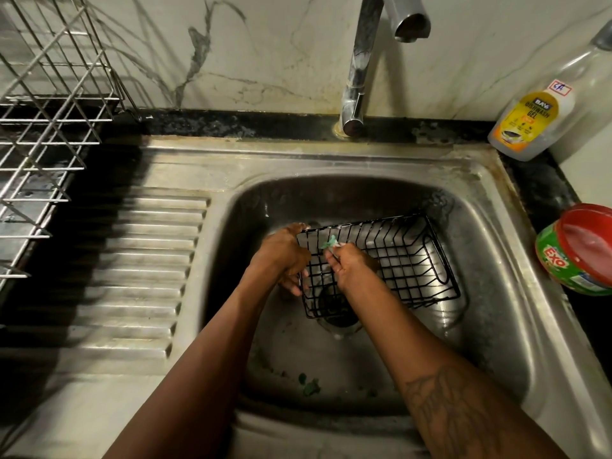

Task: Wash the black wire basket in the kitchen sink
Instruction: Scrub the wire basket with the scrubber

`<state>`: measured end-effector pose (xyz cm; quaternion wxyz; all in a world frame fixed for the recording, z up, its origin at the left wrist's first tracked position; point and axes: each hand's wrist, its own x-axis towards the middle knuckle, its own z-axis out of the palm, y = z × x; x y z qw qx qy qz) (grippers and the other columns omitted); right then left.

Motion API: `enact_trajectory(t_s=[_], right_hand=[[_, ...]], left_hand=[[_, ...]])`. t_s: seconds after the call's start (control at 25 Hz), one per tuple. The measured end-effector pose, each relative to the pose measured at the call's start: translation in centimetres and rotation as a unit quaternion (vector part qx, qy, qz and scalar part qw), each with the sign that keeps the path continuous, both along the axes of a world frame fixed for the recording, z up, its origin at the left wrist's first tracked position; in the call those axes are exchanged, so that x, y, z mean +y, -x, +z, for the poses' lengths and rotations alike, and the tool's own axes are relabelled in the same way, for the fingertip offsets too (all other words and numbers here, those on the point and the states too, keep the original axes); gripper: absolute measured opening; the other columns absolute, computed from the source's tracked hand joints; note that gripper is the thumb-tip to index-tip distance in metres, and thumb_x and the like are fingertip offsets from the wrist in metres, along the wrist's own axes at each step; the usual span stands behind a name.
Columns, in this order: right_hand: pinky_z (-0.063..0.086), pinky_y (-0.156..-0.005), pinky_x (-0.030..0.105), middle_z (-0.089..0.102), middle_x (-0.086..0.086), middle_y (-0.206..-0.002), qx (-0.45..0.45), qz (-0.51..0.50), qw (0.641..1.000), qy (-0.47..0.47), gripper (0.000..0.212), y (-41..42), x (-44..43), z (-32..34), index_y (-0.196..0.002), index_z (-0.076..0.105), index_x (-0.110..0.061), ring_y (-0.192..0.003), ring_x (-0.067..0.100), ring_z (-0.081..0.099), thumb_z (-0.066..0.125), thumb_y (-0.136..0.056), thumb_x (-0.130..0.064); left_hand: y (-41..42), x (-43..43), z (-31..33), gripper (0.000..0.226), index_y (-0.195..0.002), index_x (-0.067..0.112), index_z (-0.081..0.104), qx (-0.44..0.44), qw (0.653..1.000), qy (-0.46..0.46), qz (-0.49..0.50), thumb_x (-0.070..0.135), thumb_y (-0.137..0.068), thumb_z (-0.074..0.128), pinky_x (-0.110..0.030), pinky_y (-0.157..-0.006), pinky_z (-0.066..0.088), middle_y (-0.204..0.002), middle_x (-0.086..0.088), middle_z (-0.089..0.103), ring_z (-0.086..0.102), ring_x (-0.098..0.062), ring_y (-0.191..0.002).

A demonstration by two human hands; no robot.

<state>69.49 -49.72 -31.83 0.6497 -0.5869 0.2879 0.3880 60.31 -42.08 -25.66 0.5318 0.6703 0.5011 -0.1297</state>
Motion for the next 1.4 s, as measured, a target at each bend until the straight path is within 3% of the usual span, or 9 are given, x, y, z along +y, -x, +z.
enact_trajectory(t_s=[0.2, 0.28, 0.4, 0.56, 0.72, 0.92, 1.16, 1.28, 1.4], right_hand=[[0.062, -0.077, 0.028, 0.066, 0.018, -0.113, 0.023, -0.101, 0.987, -0.127, 0.027, -1.1, -0.5, 2.8, -0.114, 0.065, 0.003, -0.091, 0.025, 0.071, 0.063, -0.088, 0.01], [0.061, -0.08, 0.028, 0.065, 0.018, -0.117, 0.014, -0.069, 0.991, -0.111, 0.025, -1.1, -0.8, 2.5, -0.112, 0.066, 0.003, -0.099, 0.026, 0.069, 0.062, -0.088, 0.012], [0.053, -0.1, 0.03, 0.063, 0.02, -0.127, 0.004, 0.02, 0.999, -0.038, 0.016, -0.4, -0.7, 1.2, -0.096, 0.065, -0.001, -0.11, 0.023, 0.065, 0.057, -0.093, 0.012], [0.056, -0.093, 0.026, 0.067, 0.017, -0.12, 0.018, 0.031, 0.998, -0.043, 0.013, -0.9, -0.7, 1.0, -0.092, 0.065, 0.0, -0.099, 0.019, 0.066, 0.058, -0.093, 0.01], [0.062, -0.074, 0.029, 0.072, 0.014, -0.093, -0.001, 0.013, 0.998, -0.057, 0.015, -1.7, -1.3, 2.1, -0.101, 0.068, 0.0, -0.078, 0.017, 0.072, 0.06, -0.09, 0.007], [0.062, -0.079, 0.03, 0.069, 0.014, -0.088, -0.029, -0.019, 0.997, 0.065, 0.011, -2.6, -2.3, -0.2, -0.101, 0.068, 0.0, -0.074, 0.016, 0.071, 0.062, -0.093, 0.002], [0.061, -0.058, 0.023, 0.069, 0.013, -0.081, -0.021, 0.023, 0.998, -0.059, 0.008, -2.0, -0.9, 2.2, -0.092, 0.066, 0.002, -0.073, 0.017, 0.069, 0.059, -0.09, 0.006], [0.059, -0.056, 0.023, 0.072, 0.014, -0.082, -0.043, 0.001, 0.999, 0.024, 0.015, -2.2, -1.2, 0.3, -0.1, 0.069, 0.002, -0.063, 0.015, 0.07, 0.058, -0.09, 0.002], [0.061, -0.068, 0.028, 0.069, 0.011, -0.074, -0.047, -0.058, 0.993, 0.092, 0.012, -2.6, -1.8, -0.6, -0.094, 0.068, 0.001, -0.049, 0.011, 0.062, 0.057, -0.092, -0.003]], left_hand=[[-0.2, 0.7, -0.3, 0.063, -0.143, 0.039, 0.05, 0.034, 0.987, -0.148, -0.048, 0.009, -0.088, 0.059, -0.039, -0.075, 0.064, -0.126, -0.011, 0.063, 0.072, -0.025, -0.086], [0.1, 0.6, -0.6, 0.06, -0.138, 0.037, 0.056, 0.019, 0.978, -0.196, -0.074, 0.012, -0.083, 0.057, -0.033, -0.087, 0.059, -0.12, -0.011, 0.067, 0.068, -0.025, -0.094], [0.4, 0.6, -1.3, 0.046, -0.119, 0.031, 0.072, -0.003, 0.956, -0.275, -0.1, 0.015, -0.079, 0.056, -0.026, -0.08, 0.054, -0.105, -0.007, 0.073, 0.066, -0.024, -0.089], [0.2, 0.9, -2.1, 0.022, -0.088, 0.017, 0.078, -0.044, 0.939, -0.329, -0.086, 0.02, -0.083, 0.057, -0.036, -0.081, 0.061, -0.084, -0.007, 0.075, 0.071, -0.028, -0.085], [0.0, 0.6, -1.7, 0.03, -0.104, 0.022, 0.079, -0.09, 0.934, -0.333, -0.096, 0.004, -0.085, 0.063, -0.037, -0.086, 0.061, -0.094, -0.008, 0.075, 0.071, -0.025, -0.087], [0.3, 0.3, -0.8, 0.05, -0.11, 0.029, 0.077, -0.083, 0.933, -0.328, -0.12, 0.001, -0.071, 0.064, -0.035, -0.093, 0.059, -0.106, -0.004, 0.076, 0.071, -0.025, -0.096], [0.2, -0.4, -0.1, 0.033, -0.105, 0.026, 0.078, -0.097, 0.929, -0.338, -0.116, 0.011, -0.079, 0.065, -0.035, -0.083, 0.061, -0.093, -0.003, 0.077, 0.072, -0.024, -0.088], [0.4, -0.2, -0.4, 0.012, -0.094, 0.024, 0.078, -0.086, 0.926, -0.351, -0.112, 0.025, -0.086, 0.07, -0.039, -0.076, 0.062, -0.085, -0.002, 0.076, 0.072, -0.02, -0.078], [0.5, -0.4, -0.5, 0.019, -0.085, 0.022, 0.077, -0.074, 0.924, -0.348, -0.14, 0.039, -0.09, 0.071, -0.025, -0.059, 0.052, -0.066, 0.007, 0.065, 0.06, -0.007, -0.058]])
